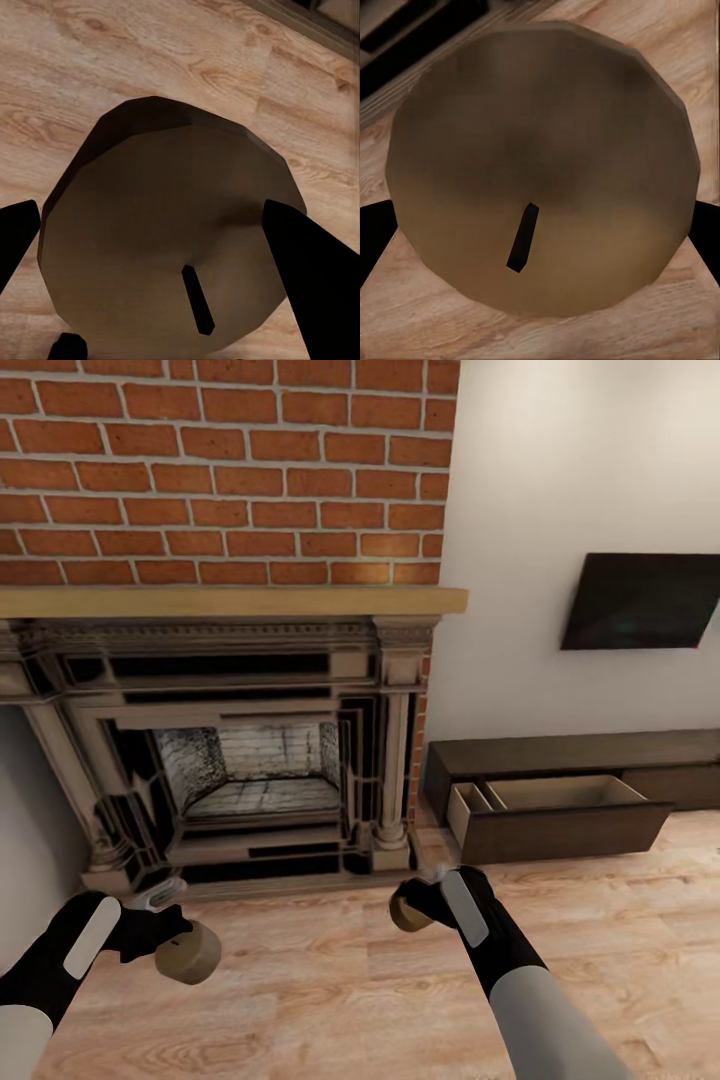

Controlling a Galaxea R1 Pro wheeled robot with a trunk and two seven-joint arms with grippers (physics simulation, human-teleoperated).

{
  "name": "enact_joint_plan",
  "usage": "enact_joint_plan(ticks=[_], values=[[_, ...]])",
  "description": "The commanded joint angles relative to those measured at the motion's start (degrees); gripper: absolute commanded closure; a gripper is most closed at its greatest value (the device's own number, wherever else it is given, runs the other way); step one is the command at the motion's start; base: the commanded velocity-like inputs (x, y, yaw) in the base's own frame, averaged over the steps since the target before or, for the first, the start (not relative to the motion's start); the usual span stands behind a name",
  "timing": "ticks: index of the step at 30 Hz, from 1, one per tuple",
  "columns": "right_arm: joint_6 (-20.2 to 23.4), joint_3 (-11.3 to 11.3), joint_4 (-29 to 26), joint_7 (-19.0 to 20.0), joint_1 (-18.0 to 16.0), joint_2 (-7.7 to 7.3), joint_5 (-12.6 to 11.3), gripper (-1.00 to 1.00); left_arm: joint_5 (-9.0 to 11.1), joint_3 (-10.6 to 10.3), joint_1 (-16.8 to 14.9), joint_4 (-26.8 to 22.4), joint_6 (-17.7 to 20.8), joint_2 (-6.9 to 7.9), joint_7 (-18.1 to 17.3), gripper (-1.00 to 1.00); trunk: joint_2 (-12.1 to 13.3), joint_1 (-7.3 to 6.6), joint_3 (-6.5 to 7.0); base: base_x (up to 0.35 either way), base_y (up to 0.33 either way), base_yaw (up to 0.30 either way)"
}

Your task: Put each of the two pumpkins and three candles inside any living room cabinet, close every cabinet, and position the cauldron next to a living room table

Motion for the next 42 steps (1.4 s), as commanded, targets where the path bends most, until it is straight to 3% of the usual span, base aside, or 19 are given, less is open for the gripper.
enact_joint_plan(ticks=[1,31,42], values=[[-0.4,0.0,0.0,0.0,0.0,-0.02,-0.1,1.0,0.2,0.0,0.0,0.0,0.0,0.0,0.0,1.0,0.0,0.0,0.07,0.0,0.0,-0.219],[-1.2,-0.2,0.2,0.0,0.1,-0.15,-0.1,1.0,0.2,0.0,0.0,0.0,0.0,0.0,0.1,1.0,0.0,0.0,1.99,0.0,0.0,-0.227],[-0.9,-7.9,0.4,0.6,0.3,-0.51,-0.1,1.0,0.2,-0.6,0.0,0.1,0.0,-0.17,-0.1,1.0,0.0,0.0,2.14,0.0,0.0,-0.276]])
